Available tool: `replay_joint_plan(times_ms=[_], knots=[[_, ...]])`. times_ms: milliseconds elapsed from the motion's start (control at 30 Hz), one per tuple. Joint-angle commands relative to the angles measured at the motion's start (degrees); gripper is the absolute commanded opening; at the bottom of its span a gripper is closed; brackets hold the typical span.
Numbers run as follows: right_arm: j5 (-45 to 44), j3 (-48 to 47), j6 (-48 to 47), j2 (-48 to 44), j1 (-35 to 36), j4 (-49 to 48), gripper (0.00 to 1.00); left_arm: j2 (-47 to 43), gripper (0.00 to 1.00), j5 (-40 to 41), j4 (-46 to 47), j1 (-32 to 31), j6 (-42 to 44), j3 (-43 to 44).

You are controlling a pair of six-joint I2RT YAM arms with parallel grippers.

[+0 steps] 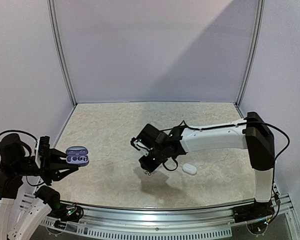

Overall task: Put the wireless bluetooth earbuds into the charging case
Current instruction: Adjust the left earbud at the center of the board, then pick up the left earbud from the center of the board.

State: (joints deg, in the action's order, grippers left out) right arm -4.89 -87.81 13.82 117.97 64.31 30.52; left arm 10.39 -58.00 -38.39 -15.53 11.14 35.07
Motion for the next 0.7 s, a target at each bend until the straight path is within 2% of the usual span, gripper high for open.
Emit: replay_joint_plan(times_ms=[0,200,667], knots=[[4.27,1.58,-0.11,-3.87,-2.93,-2.3,0.32,0.59,0.0,0.0,0.04,-0.6,0.49,-0.47],[6.3,1.01,-3.69,-0.03,-3.58,0.84,0.29,0.73,0.0,-0.01,0.07,-0.64,0.56,-0.52],[12.1,3.77,-5.9,2.88,-3.76,-1.93,0.29,0.94,0.0,-0.03,0.07,-0.63,0.58,-0.5]])
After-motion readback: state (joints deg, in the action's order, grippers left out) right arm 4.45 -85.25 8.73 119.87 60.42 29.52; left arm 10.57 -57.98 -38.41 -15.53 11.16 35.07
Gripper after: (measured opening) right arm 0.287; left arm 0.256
